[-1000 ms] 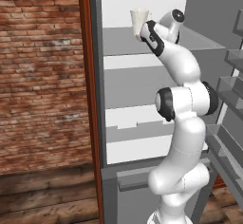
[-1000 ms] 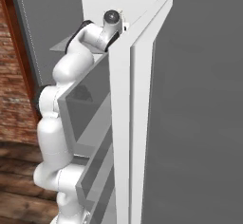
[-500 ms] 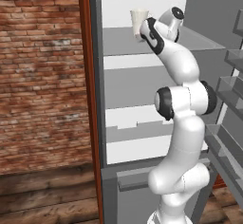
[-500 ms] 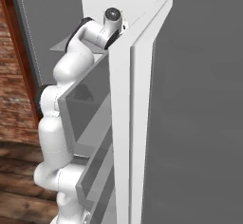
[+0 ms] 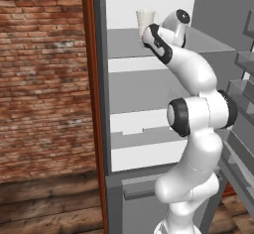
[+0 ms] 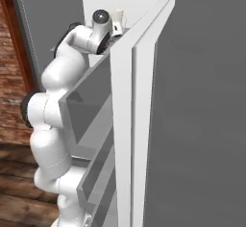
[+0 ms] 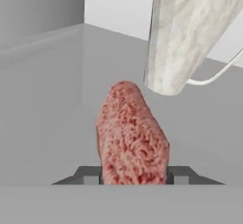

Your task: Take the steak from the fridge and place it on the digital scale on the counter by the fridge. Wait a few seconds for a reading, then move it to the plate on the dining counter.

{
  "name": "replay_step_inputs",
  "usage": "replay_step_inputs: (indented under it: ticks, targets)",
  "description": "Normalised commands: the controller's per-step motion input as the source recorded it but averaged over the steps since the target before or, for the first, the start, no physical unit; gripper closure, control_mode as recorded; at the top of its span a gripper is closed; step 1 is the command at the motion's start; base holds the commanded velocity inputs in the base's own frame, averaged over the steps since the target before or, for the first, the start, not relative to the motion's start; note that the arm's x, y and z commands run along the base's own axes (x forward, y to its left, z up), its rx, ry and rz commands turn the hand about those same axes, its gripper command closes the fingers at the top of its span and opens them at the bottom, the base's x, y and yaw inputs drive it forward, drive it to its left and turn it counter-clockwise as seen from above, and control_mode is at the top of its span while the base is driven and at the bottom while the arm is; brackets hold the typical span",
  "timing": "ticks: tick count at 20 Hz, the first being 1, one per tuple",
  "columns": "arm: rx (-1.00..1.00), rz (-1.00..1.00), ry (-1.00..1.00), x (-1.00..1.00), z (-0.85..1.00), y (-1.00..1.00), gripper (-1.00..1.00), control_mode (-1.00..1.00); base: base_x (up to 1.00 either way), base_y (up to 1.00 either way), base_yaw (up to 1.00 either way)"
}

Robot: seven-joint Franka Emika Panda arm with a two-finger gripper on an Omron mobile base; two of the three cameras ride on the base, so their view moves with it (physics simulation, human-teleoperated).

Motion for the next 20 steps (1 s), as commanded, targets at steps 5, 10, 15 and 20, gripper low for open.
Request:
replay_step_inputs:
  ticks: [5, 10, 15, 20]
  targets:
    - [-0.02, 0.0, -0.25, -0.94, -0.04, 0.21, 1.0, -1.0, 0.0, 0.0, 0.0]
    - [0.0, -0.08, -0.26, -1.0, 0.2, 0.02, 1.0, -1.0, 0.0, 0.0, 0.0]
    - [0.03, -0.16, -0.06, -1.0, 0.65, 0.0, 1.0, -1.0, 0.0, 0.0, 0.0]
    - [0.07, -0.21, 0.07, -1.0, 0.72, 0.0, 1.0, -1.0, 0.0, 0.0, 0.0]
